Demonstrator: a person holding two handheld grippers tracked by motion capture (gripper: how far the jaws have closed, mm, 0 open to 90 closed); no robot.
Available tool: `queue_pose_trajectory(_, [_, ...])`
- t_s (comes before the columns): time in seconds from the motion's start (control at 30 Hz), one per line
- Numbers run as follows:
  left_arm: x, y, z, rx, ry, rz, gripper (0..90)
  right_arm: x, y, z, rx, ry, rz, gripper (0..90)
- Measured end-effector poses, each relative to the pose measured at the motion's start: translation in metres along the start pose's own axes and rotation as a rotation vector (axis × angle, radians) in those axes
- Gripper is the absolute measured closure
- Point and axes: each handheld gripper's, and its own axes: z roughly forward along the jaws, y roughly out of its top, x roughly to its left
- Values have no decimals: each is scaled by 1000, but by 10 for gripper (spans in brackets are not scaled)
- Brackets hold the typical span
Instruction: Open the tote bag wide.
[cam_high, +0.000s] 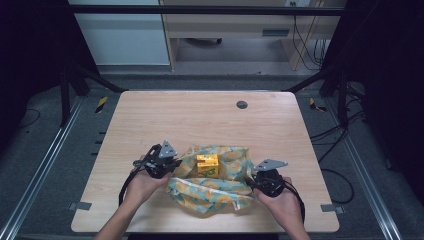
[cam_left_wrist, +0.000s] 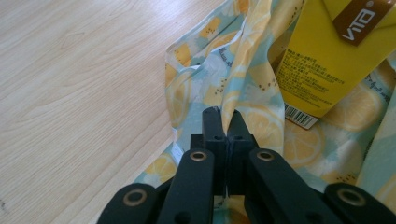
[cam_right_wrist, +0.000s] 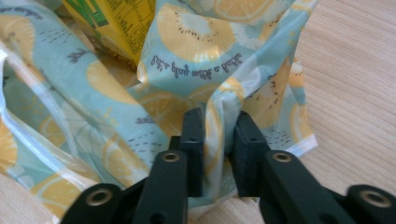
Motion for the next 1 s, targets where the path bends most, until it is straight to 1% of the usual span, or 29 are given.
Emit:
queue_pose_trajectory(0.1, [5,-3,-2,-11,13,-12,900,3,-2,-3,10,1,-26,863])
queue_pose_trajectory(0.13, [6,-4,-2,-13,17,-17,900,3,-3,-4,15,-3,-50,877])
queue_pose_trajectory(0.17, [9,-5,-3,-18,21,-28,900,3,-3,-4,15,-3,-50,877])
queue_pose_trajectory(0.2, [11,-6,-3,-18,22,-38,900,2,-5,-4,18,-8,-66,884])
queue_pose_trajectory(0.23, [13,-7,-4,-25,26,-45,900,2,-5,-4,18,-8,-66,884])
queue_pose_trajectory(0.37, [17,-10,-4,-24,65,-43,900,-2,-8,-3,35,-28,-86,890])
queue_pose_trajectory(0.4, [18,-11,-3,-20,70,-45,900,-4,-9,-2,45,-35,-102,891])
queue_pose_trajectory(0.57, [21,-17,4,-15,83,-54,900,-11,-13,1,55,-45,-112,893])
queue_pose_trajectory(0.6, [21,-18,6,-14,84,-57,900,-14,-14,3,51,-42,-123,894])
queue_pose_trajectory(0.67, [21,-20,9,-8,88,-58,900,-19,-16,5,56,-42,-123,895])
queue_pose_trajectory(0.7, [21,-21,10,-6,86,-60,900,-22,-18,6,50,-30,-126,895])
queue_pose_trajectory(0.73, [21,-22,11,-3,83,-61,900,-24,-19,7,50,-31,-132,895])
queue_pose_trajectory(0.77, [22,-23,12,-3,82,-61,900,-26,-19,8,57,-29,-132,895])
queue_pose_trajectory(1.0, [23,-26,19,4,79,-66,900,-40,-23,16,54,-9,-116,898])
